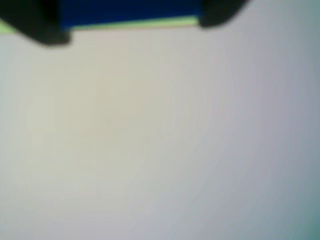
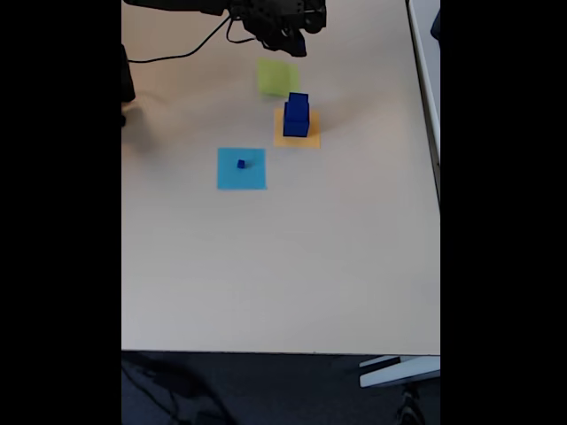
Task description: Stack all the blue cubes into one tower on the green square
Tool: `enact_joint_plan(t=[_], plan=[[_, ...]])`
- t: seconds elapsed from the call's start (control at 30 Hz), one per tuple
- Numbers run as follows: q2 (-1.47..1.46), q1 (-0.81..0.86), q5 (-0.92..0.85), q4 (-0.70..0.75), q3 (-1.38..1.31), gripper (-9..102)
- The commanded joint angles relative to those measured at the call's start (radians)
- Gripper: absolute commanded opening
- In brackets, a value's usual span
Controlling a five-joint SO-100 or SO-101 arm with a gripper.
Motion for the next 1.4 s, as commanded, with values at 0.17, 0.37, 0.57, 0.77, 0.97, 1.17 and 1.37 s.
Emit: enact_joint_plan(t=[0.17,0.37,0.57,0.77,0.97,1.17,1.37], plan=[[0.044,-0.017,0.008,-0.144,0.135,1],[0.044,-0.032,0.035,-0.242,0.233,1],[0.023,-0.032,0.034,-0.344,0.305,1],[0.008,-0.018,0.011,-0.383,0.325,0],[-0.015,-0.005,0.012,-0.423,0.367,0],[-0.017,0.021,-0.009,-0.428,0.413,0],[-0.015,0.025,-0.018,-0.442,0.430,0]])
